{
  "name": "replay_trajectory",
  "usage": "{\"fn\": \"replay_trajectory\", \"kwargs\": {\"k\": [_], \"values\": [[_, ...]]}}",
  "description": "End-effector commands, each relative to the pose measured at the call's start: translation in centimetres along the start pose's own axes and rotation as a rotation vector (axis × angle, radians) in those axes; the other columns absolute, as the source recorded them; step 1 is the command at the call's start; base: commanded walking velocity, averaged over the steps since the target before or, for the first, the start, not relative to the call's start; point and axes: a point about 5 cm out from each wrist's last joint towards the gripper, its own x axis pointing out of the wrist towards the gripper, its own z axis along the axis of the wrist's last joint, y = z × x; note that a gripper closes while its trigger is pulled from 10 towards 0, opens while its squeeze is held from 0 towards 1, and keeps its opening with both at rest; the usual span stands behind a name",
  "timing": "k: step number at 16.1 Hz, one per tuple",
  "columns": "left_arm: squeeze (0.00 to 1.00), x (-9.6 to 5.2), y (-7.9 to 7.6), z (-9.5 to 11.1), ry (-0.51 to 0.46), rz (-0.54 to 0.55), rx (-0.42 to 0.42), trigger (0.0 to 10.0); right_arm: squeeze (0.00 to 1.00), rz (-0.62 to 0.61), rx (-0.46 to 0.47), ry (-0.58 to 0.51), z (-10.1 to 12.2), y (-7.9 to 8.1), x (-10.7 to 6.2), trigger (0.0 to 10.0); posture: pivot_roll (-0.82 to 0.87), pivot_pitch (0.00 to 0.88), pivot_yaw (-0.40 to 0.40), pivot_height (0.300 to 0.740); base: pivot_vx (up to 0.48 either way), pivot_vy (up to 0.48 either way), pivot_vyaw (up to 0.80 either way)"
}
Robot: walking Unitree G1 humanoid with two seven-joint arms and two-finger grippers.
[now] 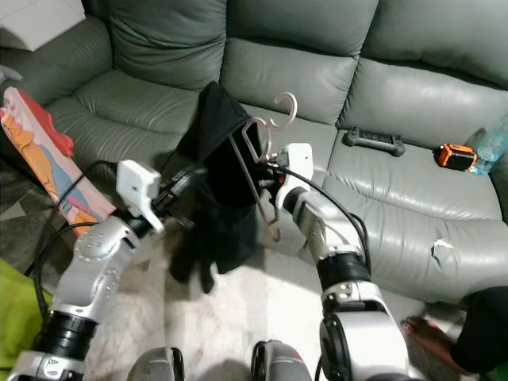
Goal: Hang hanger
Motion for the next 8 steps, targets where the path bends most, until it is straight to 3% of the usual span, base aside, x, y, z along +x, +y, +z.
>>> {"fn": "replay_trajectory", "kwargs": {"k": [1,2,3,4,5,6,7,8], "values": [[0.00,0.1,-0.5,0.6,-0.010,-0.043,0.034,1.3,0.00,0.006,-0.028,-0.061,1.9,0.3,0.4,10.0,-0.05,0.102,-0.018,0.740,0.000,0.000,0.00],[0.00,0.1,-0.8,0.5,0.002,-0.071,0.062,2.7,0.00,0.021,-0.063,-0.085,2.5,0.7,0.5,10.0,-0.05,0.102,-0.018,0.740,0.000,0.000,0.00],[0.00,0.1,-1.2,0.1,0.021,-0.096,0.088,4.9,0.00,0.047,-0.108,-0.086,2.9,1.3,0.7,10.0,-0.05,0.104,-0.019,0.740,0.000,0.000,0.00],[0.00,0.1,-1.4,0.0,0.026,-0.102,0.099,7.8,0.00,0.071,-0.133,-0.076,2.9,1.7,0.7,10.0,-0.05,0.104,-0.019,0.740,0.000,0.000,0.00],[0.00,0.1,-1.5,0.0,0.028,-0.111,0.108,8.3,0.00,0.106,-0.179,-0.069,2.8,2.1,0.6,10.0,-0.06,0.104,-0.020,0.740,0.000,0.000,0.00],[0.00,0.1,-1.9,-0.1,0.035,-0.139,0.116,7.2,0.00,0.124,-0.234,-0.065,2.7,2.3,0.5,10.0,-0.06,0.104,-0.020,0.740,0.000,0.000,0.00],[0.00,0.1,-2.1,-0.2,0.042,-0.162,0.119,4.4,0.00,0.123,-0.283,-0.068,2.7,2.2,0.4,10.0,-0.06,0.104,-0.020,0.740,0.000,0.000,0.00],[0.00,-0.1,-2.3,-0.3,0.051,-0.179,0.114,5.8,0.00,0.118,-0.328,-0.084,2.8,2.1,0.2,10.0,-0.06,0.104,-0.024,0.740,0.000,0.000,0.00]]}}
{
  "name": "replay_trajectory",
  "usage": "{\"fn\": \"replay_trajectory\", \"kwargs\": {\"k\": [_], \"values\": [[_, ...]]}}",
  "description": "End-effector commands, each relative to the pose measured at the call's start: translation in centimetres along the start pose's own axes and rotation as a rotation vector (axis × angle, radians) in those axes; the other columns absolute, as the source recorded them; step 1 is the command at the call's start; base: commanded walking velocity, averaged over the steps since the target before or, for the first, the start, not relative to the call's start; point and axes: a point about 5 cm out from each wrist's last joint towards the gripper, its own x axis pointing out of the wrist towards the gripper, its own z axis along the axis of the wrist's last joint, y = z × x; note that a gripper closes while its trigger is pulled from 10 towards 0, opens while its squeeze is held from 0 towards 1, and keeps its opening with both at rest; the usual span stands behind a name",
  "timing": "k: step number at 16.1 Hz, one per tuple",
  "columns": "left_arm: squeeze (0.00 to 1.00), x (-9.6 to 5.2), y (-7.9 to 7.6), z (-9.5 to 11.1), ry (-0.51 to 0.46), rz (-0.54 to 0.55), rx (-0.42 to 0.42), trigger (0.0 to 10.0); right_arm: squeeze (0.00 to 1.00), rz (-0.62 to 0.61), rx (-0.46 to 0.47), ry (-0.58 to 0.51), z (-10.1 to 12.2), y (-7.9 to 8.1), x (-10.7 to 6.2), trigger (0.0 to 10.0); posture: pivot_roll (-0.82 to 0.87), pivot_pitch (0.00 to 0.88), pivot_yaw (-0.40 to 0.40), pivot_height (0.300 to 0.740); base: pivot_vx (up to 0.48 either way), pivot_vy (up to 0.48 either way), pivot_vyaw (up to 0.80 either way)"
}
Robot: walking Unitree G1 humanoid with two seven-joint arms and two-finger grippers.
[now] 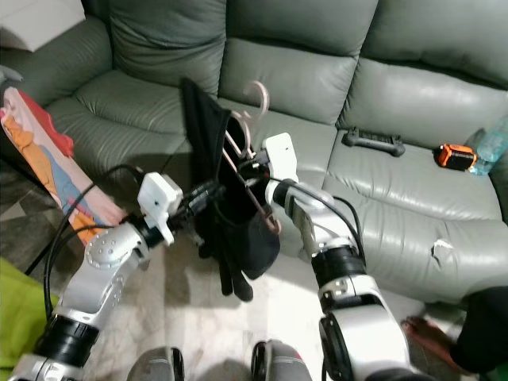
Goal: Hang hanger
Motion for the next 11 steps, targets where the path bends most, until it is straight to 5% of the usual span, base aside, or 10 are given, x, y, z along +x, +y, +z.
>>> {"fn": "replay_trajectory", "kwargs": {"k": [1,2,5,9,11], "values": [[0.35,-0.3,-0.6,0.2,0.004,-0.058,0.016,9.3,0.00,-0.003,-0.107,-0.108,1.7,-0.4,-0.6,10.0,-0.06,0.104,-0.024,0.740,0.000,0.000,0.00],[1.00,-0.4,-0.7,0.0,0.010,-0.072,0.003,10.0,0.00,-0.006,-0.119,-0.120,1.8,-0.5,-0.8,10.0,-0.06,0.102,-0.024,0.740,0.000,0.000,0.00],[1.00,-1.1,-1.5,-0.7,0.054,-0.168,-0.019,10.0,0.00,0.012,-0.226,-0.201,2.3,-0.9,-1.9,10.0,-0.05,0.096,-0.023,0.740,0.000,0.000,0.00],[1.00,-1.9,-1.1,-0.9,0.090,-0.203,0.059,10.0,0.00,0.113,-0.324,-0.241,2.4,-0.9,-3.2,10.0,-0.06,0.100,-0.024,0.740,0.000,0.000,0.00],[1.00,-2.9,2.5,-0.3,0.078,-0.001,0.301,10.0,0.00,0.243,-0.396,-0.186,1.1,-0.8,-5.0,10.0,-0.05,0.105,-0.028,0.740,0.000,0.000,0.00]]}}
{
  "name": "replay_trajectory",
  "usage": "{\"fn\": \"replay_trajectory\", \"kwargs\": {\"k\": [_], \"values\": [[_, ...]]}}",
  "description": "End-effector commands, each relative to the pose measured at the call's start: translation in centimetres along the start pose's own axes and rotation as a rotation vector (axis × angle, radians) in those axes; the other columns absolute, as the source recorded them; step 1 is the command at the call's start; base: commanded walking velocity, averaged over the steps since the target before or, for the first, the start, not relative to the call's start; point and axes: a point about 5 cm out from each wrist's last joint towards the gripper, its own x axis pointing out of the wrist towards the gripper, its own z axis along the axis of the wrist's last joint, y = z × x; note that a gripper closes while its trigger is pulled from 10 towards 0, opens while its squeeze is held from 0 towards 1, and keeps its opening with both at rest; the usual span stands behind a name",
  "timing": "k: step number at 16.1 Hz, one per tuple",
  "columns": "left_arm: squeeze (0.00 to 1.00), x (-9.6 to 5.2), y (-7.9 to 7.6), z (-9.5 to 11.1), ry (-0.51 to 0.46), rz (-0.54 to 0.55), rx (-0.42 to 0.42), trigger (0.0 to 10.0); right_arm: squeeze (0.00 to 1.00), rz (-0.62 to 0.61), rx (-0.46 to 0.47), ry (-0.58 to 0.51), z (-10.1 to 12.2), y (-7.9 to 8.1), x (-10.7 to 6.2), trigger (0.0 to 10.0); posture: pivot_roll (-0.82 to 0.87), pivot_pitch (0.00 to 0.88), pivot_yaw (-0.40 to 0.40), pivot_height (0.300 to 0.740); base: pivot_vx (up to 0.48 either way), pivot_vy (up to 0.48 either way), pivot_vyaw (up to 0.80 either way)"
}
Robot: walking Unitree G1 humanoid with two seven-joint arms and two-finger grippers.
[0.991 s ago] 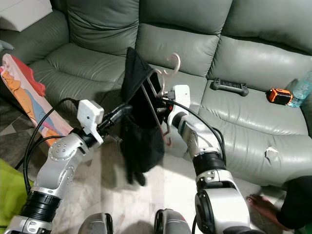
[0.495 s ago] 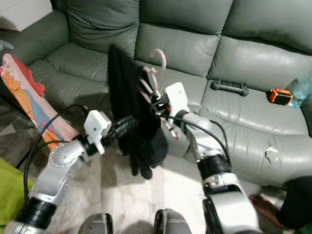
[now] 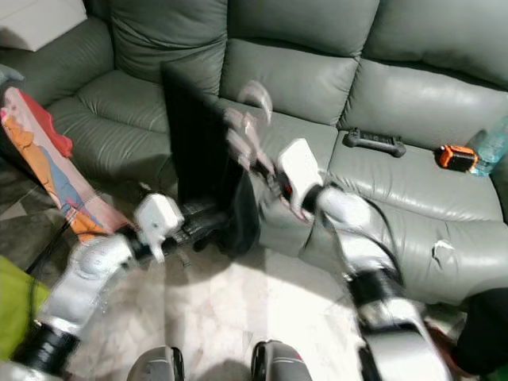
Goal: Hang hanger
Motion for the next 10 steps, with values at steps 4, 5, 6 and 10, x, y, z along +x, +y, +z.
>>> {"fn": "replay_trajectory", "kwargs": {"k": [4,5,6,10], "values": [[1.00,-2.8,4.0,0.0,0.024,0.166,0.364,10.0,0.00,0.181,-0.056,0.035,-0.5,0.7,-2.6,10.0,-0.05,0.102,-0.023,0.740,0.000,0.000,0.00],[1.00,-3.5,4.2,-0.1,0.033,0.147,0.428,10.0,0.00,0.211,-0.073,0.071,-1.0,0.7,-3.1,10.0,-0.05,0.100,-0.020,0.740,0.000,0.000,0.00],[1.00,-3.7,4.0,-0.4,0.046,0.111,0.432,10.0,0.00,0.217,-0.081,0.088,-1.3,0.7,-3.3,10.0,-0.05,0.098,-0.018,0.740,0.000,0.000,0.00],[1.00,-4.5,2.7,-1.8,0.056,0.003,0.521,10.0,0.00,0.291,-0.100,0.126,-1.8,1.3,-3.7,10.0,-0.04,0.097,-0.019,0.740,0.000,0.000,0.00]]}}
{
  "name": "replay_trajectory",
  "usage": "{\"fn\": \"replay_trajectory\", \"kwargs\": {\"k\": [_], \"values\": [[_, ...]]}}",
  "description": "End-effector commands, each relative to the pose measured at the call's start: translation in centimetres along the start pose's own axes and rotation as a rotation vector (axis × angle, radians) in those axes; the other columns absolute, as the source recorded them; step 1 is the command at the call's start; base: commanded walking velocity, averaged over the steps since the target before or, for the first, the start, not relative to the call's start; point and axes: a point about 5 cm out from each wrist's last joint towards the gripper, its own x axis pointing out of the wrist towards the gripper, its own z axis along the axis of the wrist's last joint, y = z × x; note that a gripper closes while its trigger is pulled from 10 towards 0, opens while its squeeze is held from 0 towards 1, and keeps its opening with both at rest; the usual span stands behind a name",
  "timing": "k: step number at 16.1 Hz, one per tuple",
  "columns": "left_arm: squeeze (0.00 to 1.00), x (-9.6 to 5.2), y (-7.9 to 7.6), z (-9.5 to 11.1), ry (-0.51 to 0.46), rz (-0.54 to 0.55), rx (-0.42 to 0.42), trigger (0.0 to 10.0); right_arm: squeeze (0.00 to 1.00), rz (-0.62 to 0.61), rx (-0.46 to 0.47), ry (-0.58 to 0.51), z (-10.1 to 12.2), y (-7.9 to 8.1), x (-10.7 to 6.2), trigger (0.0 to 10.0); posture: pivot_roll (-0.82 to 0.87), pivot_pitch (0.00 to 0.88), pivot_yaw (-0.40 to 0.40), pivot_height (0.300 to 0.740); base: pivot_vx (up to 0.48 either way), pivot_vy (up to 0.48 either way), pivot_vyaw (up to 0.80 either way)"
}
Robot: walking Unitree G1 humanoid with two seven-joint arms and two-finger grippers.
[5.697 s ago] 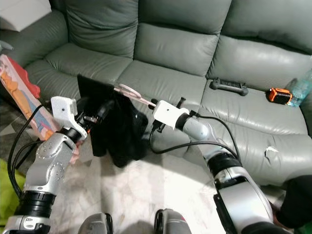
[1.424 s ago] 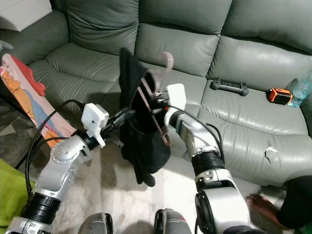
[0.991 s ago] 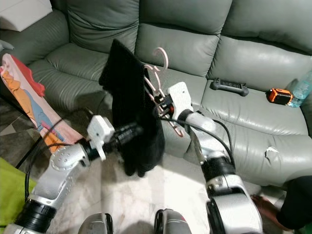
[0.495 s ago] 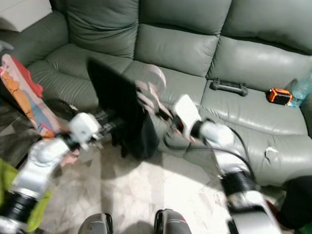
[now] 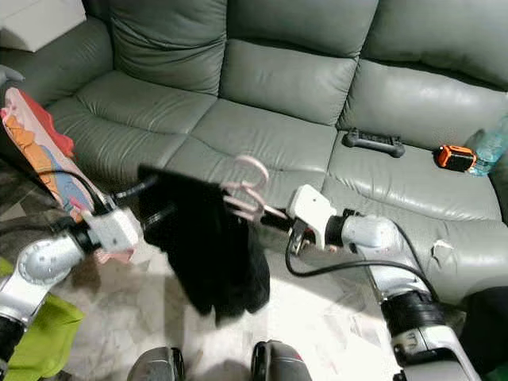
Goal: Hang hanger
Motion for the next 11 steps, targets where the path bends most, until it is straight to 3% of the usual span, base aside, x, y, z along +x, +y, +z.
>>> {"fn": "replay_trajectory", "kwargs": {"k": [1,7,8,9,10,11], "values": [[1.00,-0.4,-1.1,-0.5,0.002,-0.103,0.039,10.0,0.00,0.058,-0.067,-0.023,1.0,0.2,0.0,10.0,-0.04,0.095,-0.021,0.740,0.000,0.000,0.00],[1.00,0.3,-0.6,-1.0,-0.015,-0.219,0.118,10.0,0.00,0.196,-0.092,0.038,0.3,1.1,-0.1,10.0,-0.04,0.094,-0.019,0.740,0.000,0.000,0.00],[0.49,0.4,-0.8,-1.2,-0.014,-0.259,0.128,10.0,0.00,0.219,-0.110,0.049,0.2,1.3,0.0,10.0,-0.04,0.094,-0.019,0.740,0.000,0.000,0.00],[0.22,0.4,-0.9,-1.3,-0.013,-0.282,0.133,10.0,0.00,0.228,-0.118,0.053,0.2,1.4,0.0,10.0,-0.04,0.094,-0.019,0.740,0.000,0.000,0.00],[0.00,0.2,-1.6,-1.9,0.018,-0.397,0.104,10.0,0.00,0.239,-0.140,0.059,0.2,1.3,0.1,10.0,-0.04,0.094,-0.019,0.740,0.000,0.000,0.00],[0.00,-0.1,-1.8,-2.1,0.028,-0.440,0.107,5.1,0.00,0.239,-0.144,0.060,0.3,1.3,0.2,10.0,-0.04,0.102,-0.016,0.740,0.000,0.000,0.00]]}}
